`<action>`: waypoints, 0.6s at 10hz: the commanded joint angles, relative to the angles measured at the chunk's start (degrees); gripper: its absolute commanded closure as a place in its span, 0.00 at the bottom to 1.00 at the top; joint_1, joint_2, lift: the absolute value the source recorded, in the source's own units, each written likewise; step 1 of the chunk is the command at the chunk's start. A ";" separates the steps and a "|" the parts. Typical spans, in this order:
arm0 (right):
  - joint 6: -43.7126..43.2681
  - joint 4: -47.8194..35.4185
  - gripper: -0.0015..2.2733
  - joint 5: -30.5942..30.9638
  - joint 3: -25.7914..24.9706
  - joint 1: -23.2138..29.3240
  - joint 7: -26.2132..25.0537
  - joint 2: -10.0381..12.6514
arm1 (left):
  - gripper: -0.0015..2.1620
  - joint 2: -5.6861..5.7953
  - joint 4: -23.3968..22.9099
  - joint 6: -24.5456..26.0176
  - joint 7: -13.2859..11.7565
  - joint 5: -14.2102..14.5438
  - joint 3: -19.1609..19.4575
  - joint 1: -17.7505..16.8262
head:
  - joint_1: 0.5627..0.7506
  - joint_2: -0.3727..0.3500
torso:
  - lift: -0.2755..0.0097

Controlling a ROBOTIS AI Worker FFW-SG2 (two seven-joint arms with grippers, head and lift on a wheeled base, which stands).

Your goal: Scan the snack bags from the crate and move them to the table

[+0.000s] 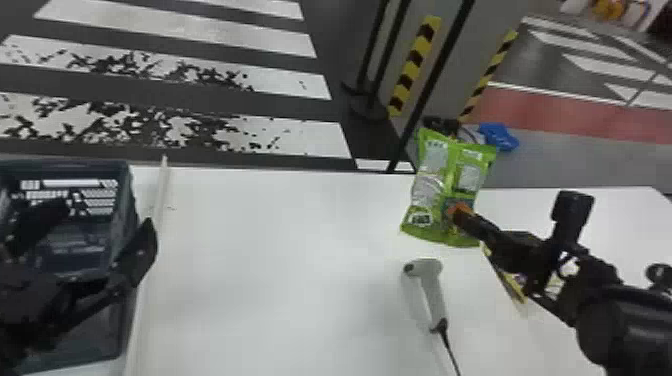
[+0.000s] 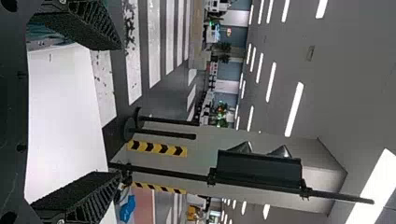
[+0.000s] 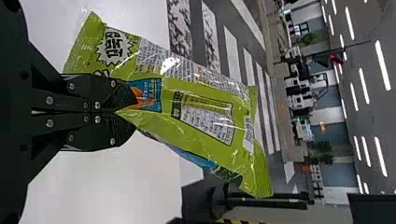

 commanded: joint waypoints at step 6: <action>-28.08 30.31 0.99 13.31 8.51 -11.88 -20.43 -10.04 | 0.01 0.77 1.09 0.01 0.00 1.23 2.54 0.70 | 0.70 0.03 | 0.63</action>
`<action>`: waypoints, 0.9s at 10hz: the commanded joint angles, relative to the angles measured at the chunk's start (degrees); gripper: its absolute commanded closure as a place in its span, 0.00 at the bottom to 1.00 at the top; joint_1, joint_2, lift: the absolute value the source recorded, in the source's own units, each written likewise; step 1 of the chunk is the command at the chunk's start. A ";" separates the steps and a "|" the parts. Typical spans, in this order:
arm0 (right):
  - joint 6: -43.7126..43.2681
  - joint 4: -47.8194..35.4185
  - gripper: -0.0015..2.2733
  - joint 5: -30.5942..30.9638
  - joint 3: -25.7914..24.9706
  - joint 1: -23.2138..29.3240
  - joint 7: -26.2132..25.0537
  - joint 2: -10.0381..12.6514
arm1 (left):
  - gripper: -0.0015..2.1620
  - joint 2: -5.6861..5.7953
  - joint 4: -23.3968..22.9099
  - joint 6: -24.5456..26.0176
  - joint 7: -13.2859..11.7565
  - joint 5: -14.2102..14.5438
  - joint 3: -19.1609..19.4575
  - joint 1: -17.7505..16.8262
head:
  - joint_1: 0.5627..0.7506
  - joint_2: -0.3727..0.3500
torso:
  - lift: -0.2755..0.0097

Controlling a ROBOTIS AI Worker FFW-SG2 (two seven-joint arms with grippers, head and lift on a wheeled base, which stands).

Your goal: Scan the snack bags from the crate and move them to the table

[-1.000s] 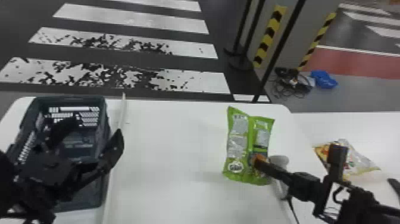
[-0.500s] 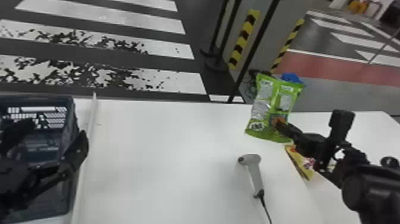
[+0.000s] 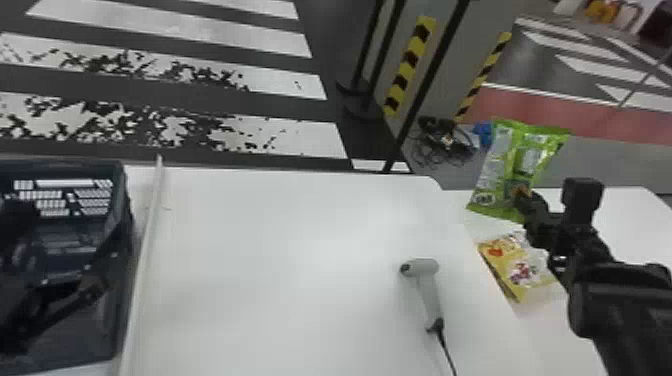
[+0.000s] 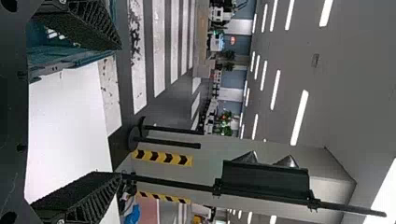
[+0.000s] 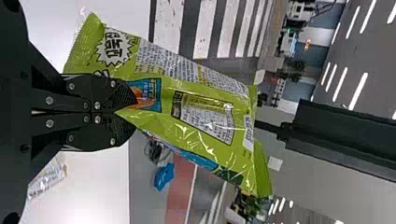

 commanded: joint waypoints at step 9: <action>3.94 29.49 0.76 7.98 6.17 -16.14 -12.94 -2.23 | 0.01 3.17 -0.03 -2.75 -0.18 2.94 1.10 -0.08 | 0.70 0.03 | 0.63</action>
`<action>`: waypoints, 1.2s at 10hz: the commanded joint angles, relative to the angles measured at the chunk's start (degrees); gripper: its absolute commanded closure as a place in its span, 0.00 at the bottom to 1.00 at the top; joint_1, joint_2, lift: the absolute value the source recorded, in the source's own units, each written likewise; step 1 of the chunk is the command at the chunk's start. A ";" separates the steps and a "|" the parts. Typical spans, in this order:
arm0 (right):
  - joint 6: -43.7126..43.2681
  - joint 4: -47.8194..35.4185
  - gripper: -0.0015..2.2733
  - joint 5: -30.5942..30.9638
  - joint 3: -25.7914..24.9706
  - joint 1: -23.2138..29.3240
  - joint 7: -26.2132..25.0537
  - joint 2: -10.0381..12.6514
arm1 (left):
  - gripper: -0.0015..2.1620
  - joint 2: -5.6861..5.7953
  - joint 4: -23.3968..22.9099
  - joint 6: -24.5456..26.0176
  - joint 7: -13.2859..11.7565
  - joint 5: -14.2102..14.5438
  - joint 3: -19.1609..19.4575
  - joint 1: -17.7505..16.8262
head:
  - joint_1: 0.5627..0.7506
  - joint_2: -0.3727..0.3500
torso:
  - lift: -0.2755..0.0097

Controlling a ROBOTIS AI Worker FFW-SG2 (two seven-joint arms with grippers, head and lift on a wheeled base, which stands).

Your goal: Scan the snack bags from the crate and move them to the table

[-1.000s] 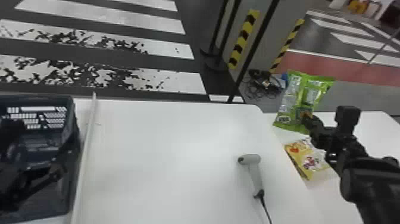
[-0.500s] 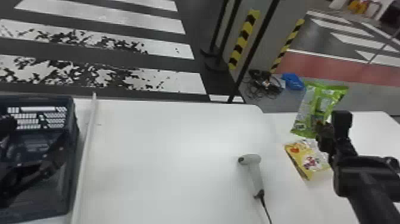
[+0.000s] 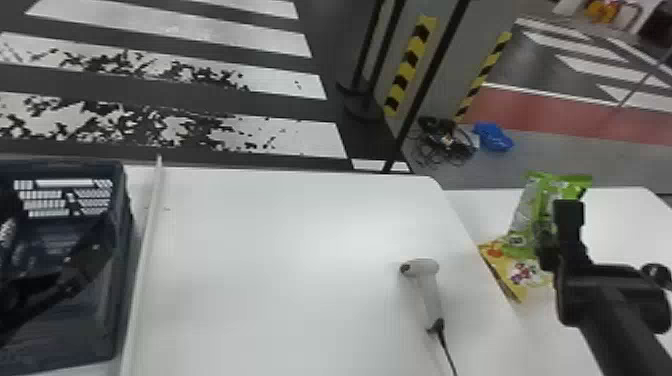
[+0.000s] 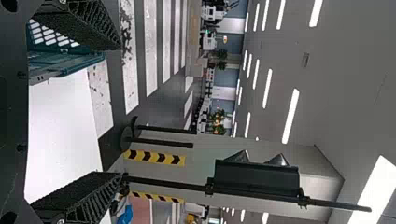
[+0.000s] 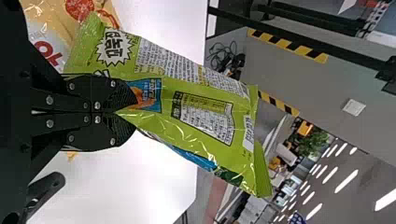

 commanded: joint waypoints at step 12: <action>29.17 -55.77 0.01 -14.81 -5.26 22.78 0.47 13.10 | 0.01 -0.37 -0.37 0.17 0.88 -0.44 -1.00 -0.81 | 0.70 0.03 | 0.63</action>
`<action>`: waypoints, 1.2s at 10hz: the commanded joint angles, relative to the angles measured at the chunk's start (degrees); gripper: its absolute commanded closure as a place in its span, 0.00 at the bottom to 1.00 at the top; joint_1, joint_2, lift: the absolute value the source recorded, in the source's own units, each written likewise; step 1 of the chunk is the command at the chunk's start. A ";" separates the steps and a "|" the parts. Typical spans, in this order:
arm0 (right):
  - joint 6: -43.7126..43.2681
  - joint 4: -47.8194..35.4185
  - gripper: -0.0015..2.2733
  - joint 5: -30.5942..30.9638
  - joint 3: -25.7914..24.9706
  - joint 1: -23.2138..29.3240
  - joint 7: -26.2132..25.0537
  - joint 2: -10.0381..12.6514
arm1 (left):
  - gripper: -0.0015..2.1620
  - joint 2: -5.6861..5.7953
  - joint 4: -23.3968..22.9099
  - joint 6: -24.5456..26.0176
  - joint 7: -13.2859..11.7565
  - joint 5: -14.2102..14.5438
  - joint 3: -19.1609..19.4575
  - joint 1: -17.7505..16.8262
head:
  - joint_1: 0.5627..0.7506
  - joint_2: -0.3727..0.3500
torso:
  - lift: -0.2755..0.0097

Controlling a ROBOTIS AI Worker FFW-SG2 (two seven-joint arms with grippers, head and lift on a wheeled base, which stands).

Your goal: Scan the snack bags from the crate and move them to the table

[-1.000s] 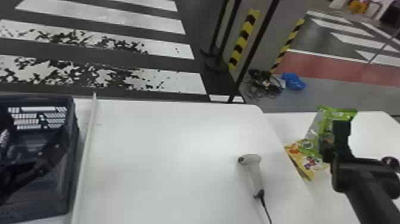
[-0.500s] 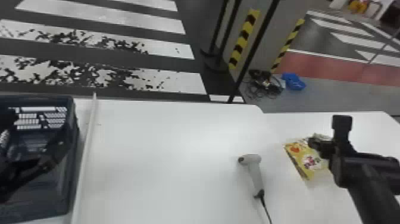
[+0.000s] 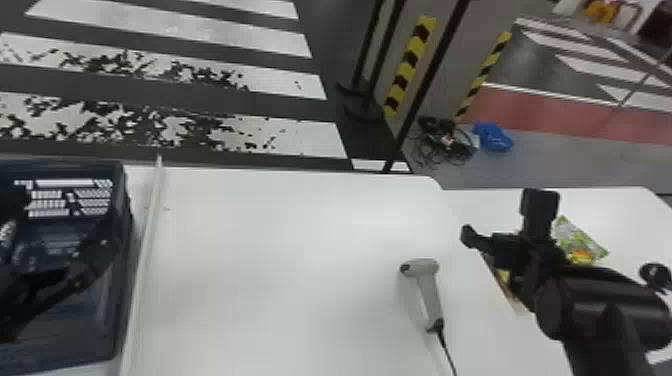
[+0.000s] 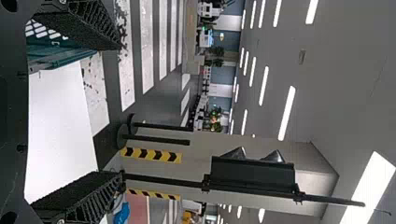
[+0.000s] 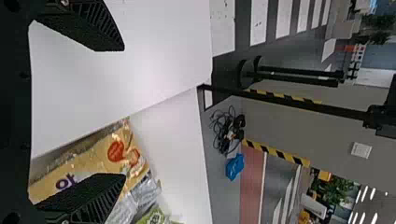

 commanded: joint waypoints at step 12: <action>-40.33 -23.55 0.01 10.55 19.37 28.20 8.03 21.28 | 0.01 -2.89 -8.23 13.24 6.63 -4.05 6.47 9.41 | 0.70 0.47 | 0.63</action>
